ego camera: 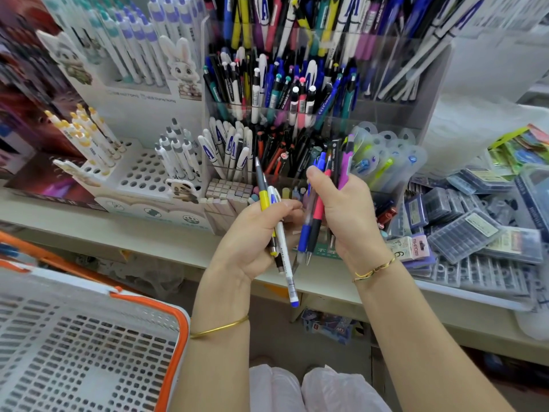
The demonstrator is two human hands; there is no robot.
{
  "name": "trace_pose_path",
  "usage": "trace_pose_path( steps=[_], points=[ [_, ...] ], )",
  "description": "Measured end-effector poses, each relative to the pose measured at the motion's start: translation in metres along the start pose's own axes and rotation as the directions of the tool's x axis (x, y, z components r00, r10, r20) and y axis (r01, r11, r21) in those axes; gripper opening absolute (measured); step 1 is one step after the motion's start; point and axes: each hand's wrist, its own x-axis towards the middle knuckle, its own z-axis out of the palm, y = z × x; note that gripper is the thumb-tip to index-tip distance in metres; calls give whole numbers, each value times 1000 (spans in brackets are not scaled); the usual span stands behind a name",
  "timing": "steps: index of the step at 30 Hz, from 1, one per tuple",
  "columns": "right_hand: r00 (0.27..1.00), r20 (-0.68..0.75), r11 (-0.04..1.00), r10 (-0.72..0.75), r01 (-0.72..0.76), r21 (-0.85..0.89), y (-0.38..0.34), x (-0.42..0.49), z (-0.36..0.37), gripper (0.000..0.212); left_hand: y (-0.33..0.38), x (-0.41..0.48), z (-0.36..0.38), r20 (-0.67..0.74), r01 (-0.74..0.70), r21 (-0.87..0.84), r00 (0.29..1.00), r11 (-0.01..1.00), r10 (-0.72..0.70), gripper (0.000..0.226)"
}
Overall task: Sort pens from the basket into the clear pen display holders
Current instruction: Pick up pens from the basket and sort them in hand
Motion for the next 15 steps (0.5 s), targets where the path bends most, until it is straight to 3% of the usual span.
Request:
trace_pose_path(
  steps=[4, 9, 15],
  points=[
    [997, -1, 996, -83, 83, -39, -5, 0, -5, 22, -1, 0, -4, -55, -26, -63, 998, 998, 23, 19],
    [984, 164, 995, 68, -80, 65, -7, -6, -6, 26, -3, 4, -1, -110, -120, -108, 988, 987, 108, 23],
    [953, 265, 985, 147, -166, 51, 4, -6, -4, 24, 0, 3, 0, -178, -180, -155, 972, 971, 152, 22]
  ],
)
